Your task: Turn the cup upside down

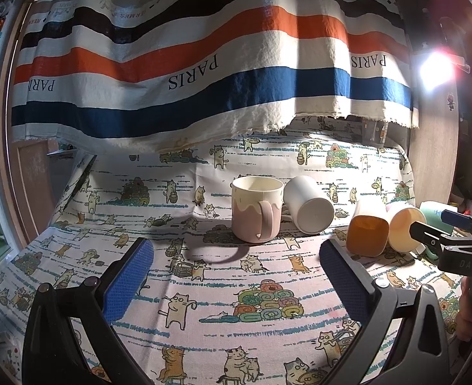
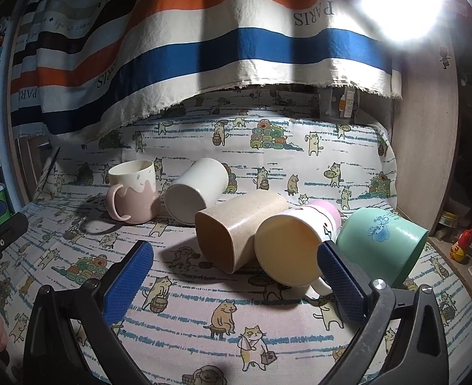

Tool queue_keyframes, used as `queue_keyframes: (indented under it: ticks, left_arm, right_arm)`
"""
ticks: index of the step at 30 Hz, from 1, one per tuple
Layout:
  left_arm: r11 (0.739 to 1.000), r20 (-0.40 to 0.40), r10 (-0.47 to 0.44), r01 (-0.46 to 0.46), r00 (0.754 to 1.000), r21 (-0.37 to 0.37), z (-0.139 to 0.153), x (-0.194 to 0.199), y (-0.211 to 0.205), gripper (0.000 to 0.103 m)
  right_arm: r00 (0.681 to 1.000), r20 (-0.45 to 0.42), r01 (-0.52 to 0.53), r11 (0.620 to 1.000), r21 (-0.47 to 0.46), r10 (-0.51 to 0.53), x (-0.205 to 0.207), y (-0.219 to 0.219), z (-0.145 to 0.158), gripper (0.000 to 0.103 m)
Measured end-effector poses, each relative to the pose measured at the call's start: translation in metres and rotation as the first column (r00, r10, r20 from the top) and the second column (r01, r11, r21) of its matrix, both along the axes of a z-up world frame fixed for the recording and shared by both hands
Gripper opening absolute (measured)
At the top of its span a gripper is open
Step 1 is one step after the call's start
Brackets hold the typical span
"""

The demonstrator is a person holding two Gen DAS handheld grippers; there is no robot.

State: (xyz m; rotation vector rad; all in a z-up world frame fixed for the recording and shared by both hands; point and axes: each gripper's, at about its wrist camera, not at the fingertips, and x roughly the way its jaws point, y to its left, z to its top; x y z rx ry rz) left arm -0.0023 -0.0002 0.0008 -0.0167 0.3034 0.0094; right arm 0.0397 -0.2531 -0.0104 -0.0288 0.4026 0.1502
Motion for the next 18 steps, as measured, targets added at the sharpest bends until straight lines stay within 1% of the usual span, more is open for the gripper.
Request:
queue_keyframes:
  ticks: [18]
  left_arm:
    - [1.000, 0.000, -0.001, 0.001, 1.000, 0.000, 0.0000, 0.0000, 0.0002, 0.103]
  right_arm:
    - [1.000, 0.001, 0.001, 1.000, 0.001, -0.001, -0.0002, -0.0011, 0.0004, 0.103]
